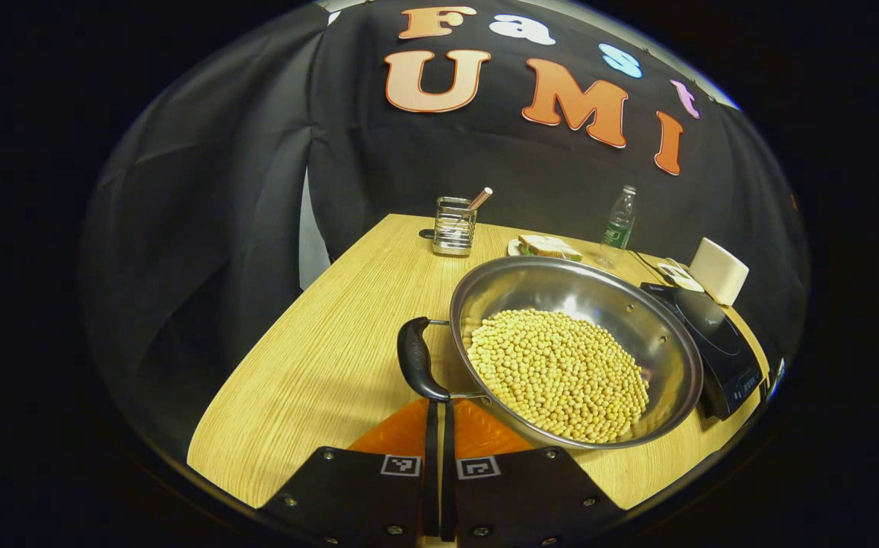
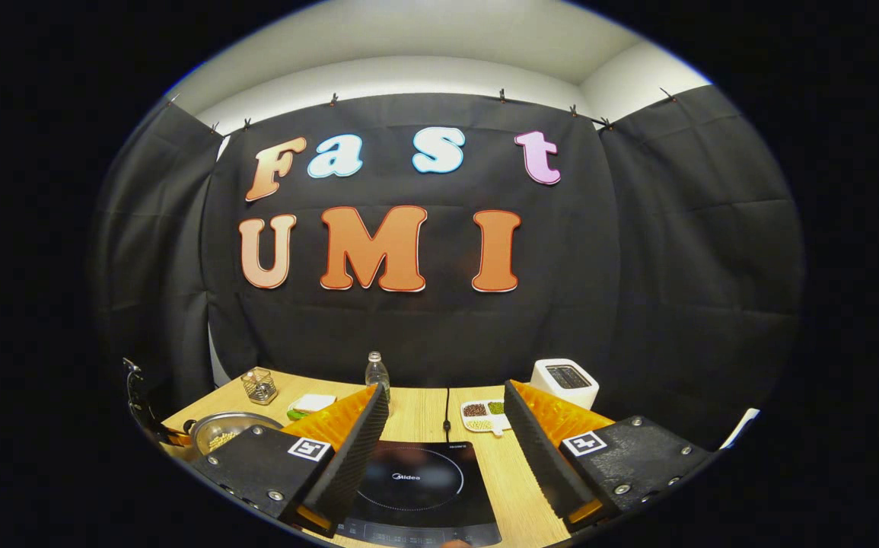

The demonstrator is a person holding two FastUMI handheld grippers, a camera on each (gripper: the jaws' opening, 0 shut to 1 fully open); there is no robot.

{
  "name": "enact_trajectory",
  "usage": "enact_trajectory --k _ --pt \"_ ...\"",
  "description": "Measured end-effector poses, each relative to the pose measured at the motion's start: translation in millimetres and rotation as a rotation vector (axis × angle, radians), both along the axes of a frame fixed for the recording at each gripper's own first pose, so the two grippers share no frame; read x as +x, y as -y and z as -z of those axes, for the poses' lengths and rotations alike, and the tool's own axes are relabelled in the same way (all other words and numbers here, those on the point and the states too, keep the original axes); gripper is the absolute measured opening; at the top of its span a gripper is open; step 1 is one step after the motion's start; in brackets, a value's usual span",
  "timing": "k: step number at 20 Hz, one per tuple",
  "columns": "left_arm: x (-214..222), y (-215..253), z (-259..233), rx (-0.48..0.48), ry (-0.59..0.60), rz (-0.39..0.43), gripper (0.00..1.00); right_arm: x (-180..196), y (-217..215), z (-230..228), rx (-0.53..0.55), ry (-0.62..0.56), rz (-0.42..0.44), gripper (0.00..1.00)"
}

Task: First push the handle of the pot to place it horizontally, then grasp the pot with both hands and set it on the induction cooktop.

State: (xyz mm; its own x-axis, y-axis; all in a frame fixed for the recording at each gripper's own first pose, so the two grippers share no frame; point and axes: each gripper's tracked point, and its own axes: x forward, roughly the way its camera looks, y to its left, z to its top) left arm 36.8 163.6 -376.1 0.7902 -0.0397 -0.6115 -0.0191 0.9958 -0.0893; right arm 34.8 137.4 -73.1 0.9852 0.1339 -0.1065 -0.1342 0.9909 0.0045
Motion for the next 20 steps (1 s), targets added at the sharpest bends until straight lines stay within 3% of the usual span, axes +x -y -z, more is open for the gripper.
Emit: enact_trajectory --k 8,9,10,13,14,16,20 --pt "26 -11 4 0.011 0.019 0.012 0.02 2 -6 -2 -0.002 0.014 0.021 0.95" --pt "28 -13 5 0.014 0.02 0.016 0.02 3 -6 -1 -0.004 0.013 0.024 1.0" --pt "32 -15 6 0.016 0.022 0.019 0.02 3 -8 -1 -0.006 0.011 0.027 0.95" --pt "42 -18 6 0.024 0.031 0.03 0.02 4 -9 6 -0.018 0.003 0.036 0.95" --pt "45 -18 5 0.029 0.035 0.035 0.02 6 -11 9 -0.02 -0.002 0.036 1.0" --pt "49 -20 8 0.039 0.04 0.043 0.02 6 -14 13 -0.022 -0.011 0.036 0.95" --pt "46 -23 8 0.026 0.043 0.034 0.03 8 -24 20 -0.013 -0.017 0.039 0.95"
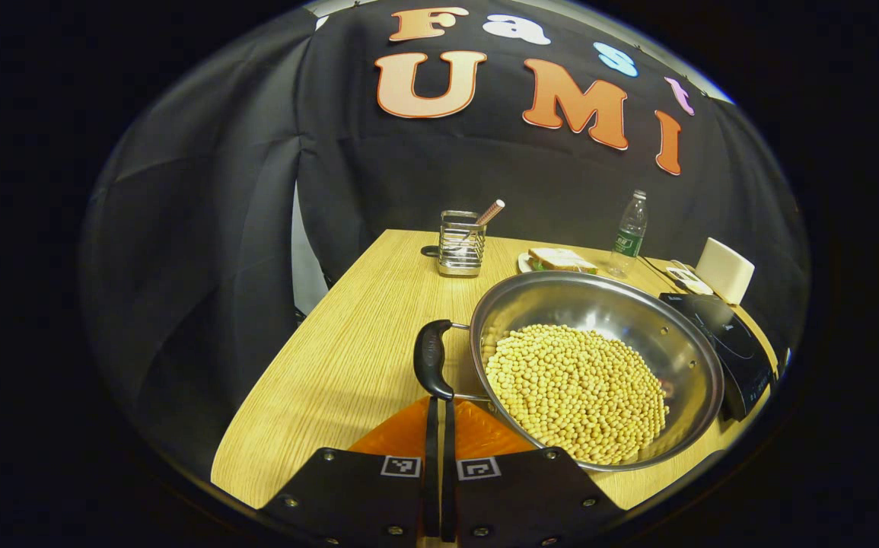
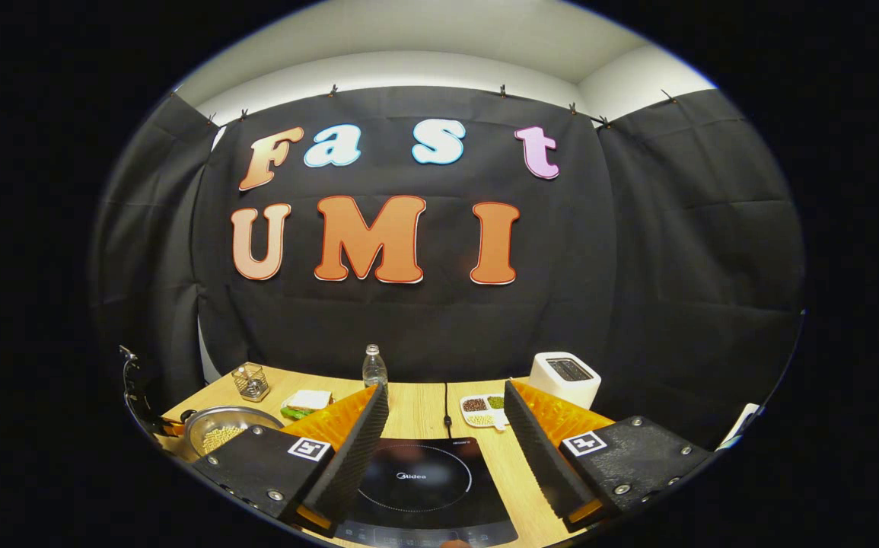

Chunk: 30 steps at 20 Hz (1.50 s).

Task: First push the handle of the pot to place it horizontally, then grasp the pot with both hands and set it on the induction cooktop.

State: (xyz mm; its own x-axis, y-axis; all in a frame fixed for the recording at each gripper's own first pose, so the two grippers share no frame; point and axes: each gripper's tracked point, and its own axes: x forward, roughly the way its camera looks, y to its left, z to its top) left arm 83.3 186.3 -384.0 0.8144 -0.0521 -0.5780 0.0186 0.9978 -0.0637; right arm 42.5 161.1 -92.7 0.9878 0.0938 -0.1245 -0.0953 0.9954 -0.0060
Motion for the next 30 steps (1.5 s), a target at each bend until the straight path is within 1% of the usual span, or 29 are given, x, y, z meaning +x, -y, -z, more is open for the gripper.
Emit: enact_trajectory --k 3,5,8,9,10,11,12,13,14,15,16,17,18,19,20,22,24,26,28,30 --pt "-7 -6 -9 -0.014 0.023 -0.026 0.03 2 -22 14 0.024 -0.026 -0.023 0.95" --pt "-14 -11 -20 -0.01 0.052 -0.046 0.03 2 -39 28 0.063 -0.056 -0.051 0.95" --pt "-14 -8 -46 0.013 0.131 -0.02 0.02 3 -68 46 0.109 -0.093 -0.087 0.95" --pt "-12 -7 -54 0.018 0.163 -0.012 0.02 5 -77 53 0.11 -0.101 -0.089 1.0" --pt "-9 -6 -62 0.018 0.187 -0.003 0.03 6 -86 60 0.113 -0.106 -0.092 0.95" --pt "-5 0 -65 0.007 0.201 0.017 0.08 6 -97 66 0.118 -0.112 -0.098 0.95" --pt "0 4 -69 0.003 0.213 0.031 0.22 5 -110 73 0.126 -0.119 -0.109 0.95" --pt "4 7 -72 0.002 0.226 0.038 0.32 6 -123 80 0.135 -0.122 -0.114 0.95" --pt "9 11 -74 -0.006 0.24 0.047 0.32 6 -132 87 0.141 -0.124 -0.112 1.0" --pt "13 11 -75 -0.008 0.251 0.043 0.4 9 -143 97 0.143 -0.131 -0.109 0.95" --pt "18 12 -73 -0.008 0.249 0.043 0.59 11 -154 110 0.133 -0.148 -0.111 0.95" --pt "20 14 -67 -0.01 0.236 0.047 0.79 11 -167 123 0.125 -0.17 -0.119 1.0" --pt "23 12 -61 -0.004 0.217 0.045 0.8 12 -181 136 0.12 -0.193 -0.131 0.95" --pt "26 10 -55 0.004 0.196 0.038 0.79 13 -194 149 0.11 -0.219 -0.138 0.95" --pt "28 8 -49 0.009 0.183 0.032 0.81 14 -204 163 0.093 -0.239 -0.139 0.95" --pt "35 3 -41 0.002 0.168 0.016 0.81 19 -220 185 0.061 -0.263 -0.141 0.95" --pt "39 0 -27 0.0 0.142 0.003 0.81 27 -233 207 0.034 -0.292 -0.133 0.95" --pt "42 -1 -21 -0.023 0.134 -0.004 0.81 33 -244 227 0.013 -0.328 -0.132 0.96" --pt "43 1 -14 -0.037 0.121 0.001 0.81 35 -254 247 -0.006 -0.369 -0.142 0.96" --pt "44 -3 -9 -0.027 0.106 -0.004 0.81 38 -261 267 -0.012 -0.413 -0.151 0.96"
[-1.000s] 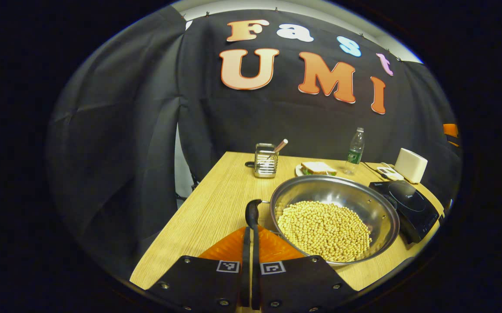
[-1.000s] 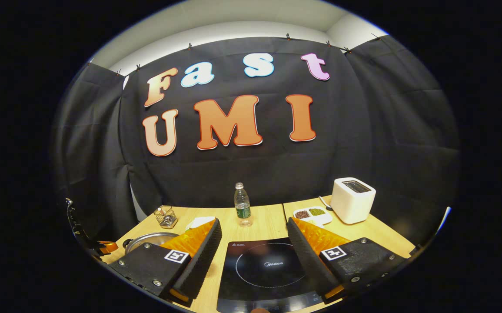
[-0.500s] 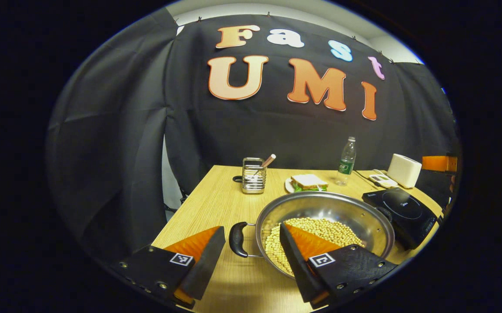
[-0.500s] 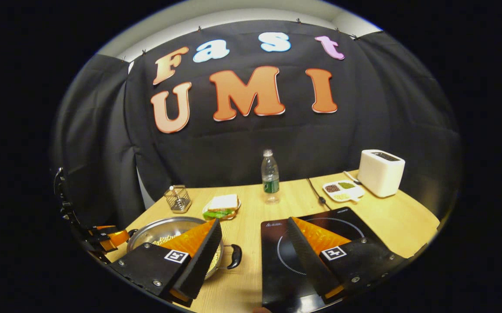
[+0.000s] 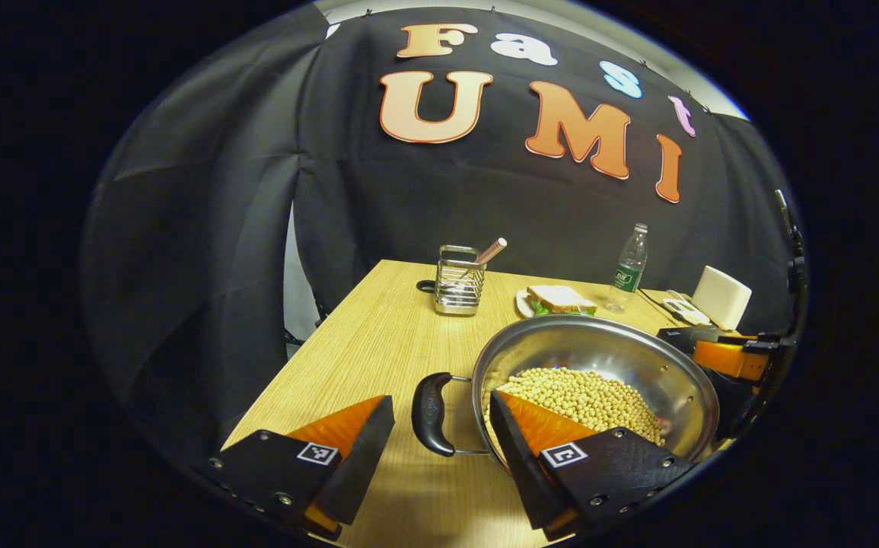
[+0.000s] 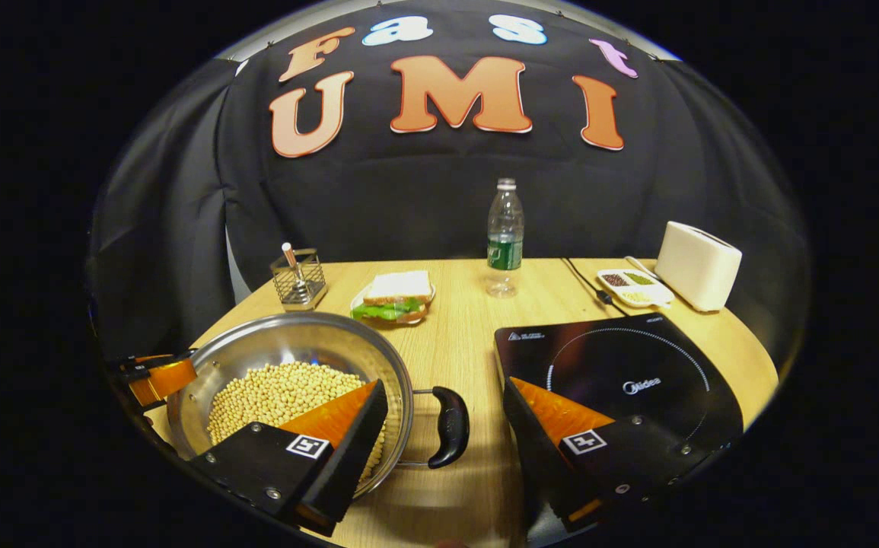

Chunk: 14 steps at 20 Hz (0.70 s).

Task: First push the handle of the pot to place it horizontally, then grasp the pot with both hands and set it on the induction cooktop.

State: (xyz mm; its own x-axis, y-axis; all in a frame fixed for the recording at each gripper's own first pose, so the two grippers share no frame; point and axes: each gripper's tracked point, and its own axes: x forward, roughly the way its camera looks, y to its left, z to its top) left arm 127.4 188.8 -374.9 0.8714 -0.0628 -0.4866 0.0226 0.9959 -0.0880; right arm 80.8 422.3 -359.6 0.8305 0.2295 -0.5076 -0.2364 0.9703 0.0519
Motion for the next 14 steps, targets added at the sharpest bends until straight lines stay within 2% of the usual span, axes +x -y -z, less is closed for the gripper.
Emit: enact_trajectory --k 5,8,9,12,14 --pt "4 0 3 0.023 -0.011 0.003 0.83 6 -14 23 0.02 -0.072 -0.025 0.95" --pt "6 0 8 0.02 -0.026 0.012 0.82 9 -16 27 0.015 -0.074 -0.032 0.83" --pt "6 1 11 0.013 -0.026 0.014 0.82 11 -14 29 0.003 -0.072 -0.027 0.83" --pt "6 5 16 0.001 -0.042 0.022 0.84 13 -11 28 0.016 -0.081 -0.008 0.69" --pt "5 17 18 -0.042 -0.049 0.042 0.84 11 -11 27 0.019 -0.088 -0.004 0.65"
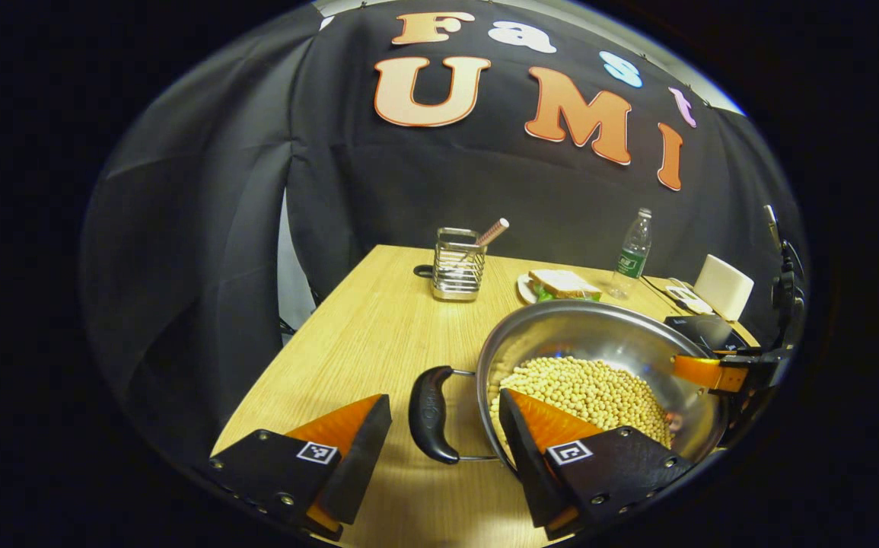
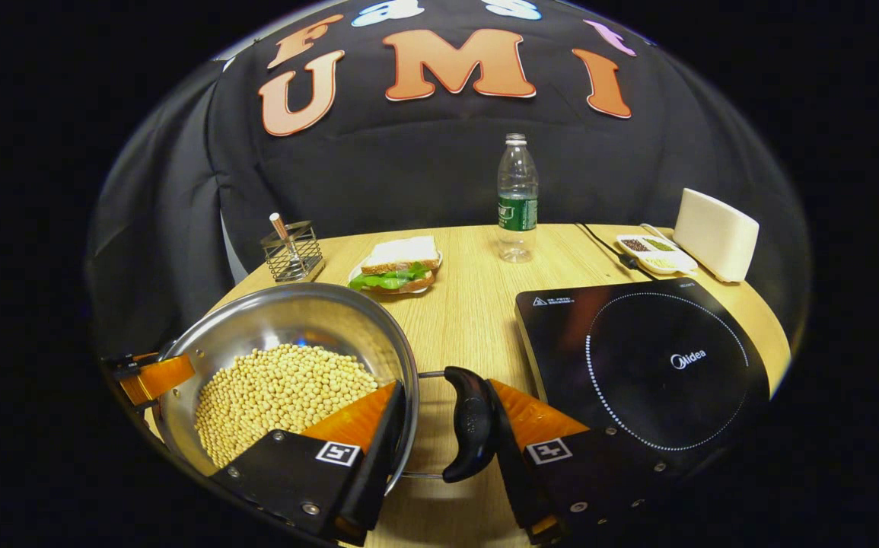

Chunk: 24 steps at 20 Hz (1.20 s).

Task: First push the handle of the pot to place it horizontally, then grasp the pot with both hands and set it on the induction cooktop.

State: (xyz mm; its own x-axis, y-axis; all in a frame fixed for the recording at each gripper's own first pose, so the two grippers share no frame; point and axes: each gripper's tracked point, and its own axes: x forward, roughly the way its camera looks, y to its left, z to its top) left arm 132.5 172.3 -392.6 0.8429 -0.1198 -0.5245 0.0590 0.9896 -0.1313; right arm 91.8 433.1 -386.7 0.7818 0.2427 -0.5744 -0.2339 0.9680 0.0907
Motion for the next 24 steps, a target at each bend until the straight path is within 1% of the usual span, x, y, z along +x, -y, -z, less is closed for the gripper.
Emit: enact_trajectory --k 1,3,4,5,6,8,11,12,13,15,16,17,18,24 --pt "3 -4 3 0.012 -0.008 -0.013 0.71 1 -1 1 -0.001 -0.001 -0.002 0.64" --pt "3 -7 2 0.035 -0.01 -0.028 0.61 2 0 -1 -0.002 0.005 -0.008 0.62" --pt "1 -8 3 0.037 -0.014 -0.036 0.6 2 1 -2 0.002 0.001 -0.01 0.61" --pt "-1 -9 1 0.033 -0.016 -0.05 0.55 3 0 -2 0.013 -0.004 -0.01 0.56" --pt "-4 -9 -1 0.029 -0.017 -0.065 0.54 3 0 -2 0.023 -0.017 -0.015 0.57" --pt "-10 -10 -2 0.026 -0.032 -0.09 0.51 1 1 -5 0.03 -0.027 -0.027 0.53" --pt "-19 -7 -1 0.007 -0.052 -0.122 0.5 -1 3 -18 0.027 -0.003 -0.037 0.53" --pt "-23 -5 -4 0.002 -0.054 -0.127 0.51 -2 6 -24 0.028 0.004 -0.04 0.53" --pt "-24 -4 -8 0.0 -0.043 -0.133 0.5 -2 8 -31 0.028 0.01 -0.045 0.53" --pt "-26 2 -21 0.009 -0.022 -0.133 0.5 -4 16 -41 0.037 0.021 -0.048 0.53" --pt "-26 6 -29 0.012 -0.012 -0.132 0.5 -5 21 -45 0.047 0.025 -0.046 0.48" --pt "-26 11 -38 0.015 0.0 -0.129 0.49 -5 26 -51 0.057 0.027 -0.042 0.48" --pt "-27 15 -47 0.019 0.013 -0.126 0.5 -7 32 -57 0.067 0.029 -0.038 0.53" --pt "-25 60 -84 0.04 0.049 -0.088 0.49 -8 82 -81 0.103 0.046 0.001 0.53"
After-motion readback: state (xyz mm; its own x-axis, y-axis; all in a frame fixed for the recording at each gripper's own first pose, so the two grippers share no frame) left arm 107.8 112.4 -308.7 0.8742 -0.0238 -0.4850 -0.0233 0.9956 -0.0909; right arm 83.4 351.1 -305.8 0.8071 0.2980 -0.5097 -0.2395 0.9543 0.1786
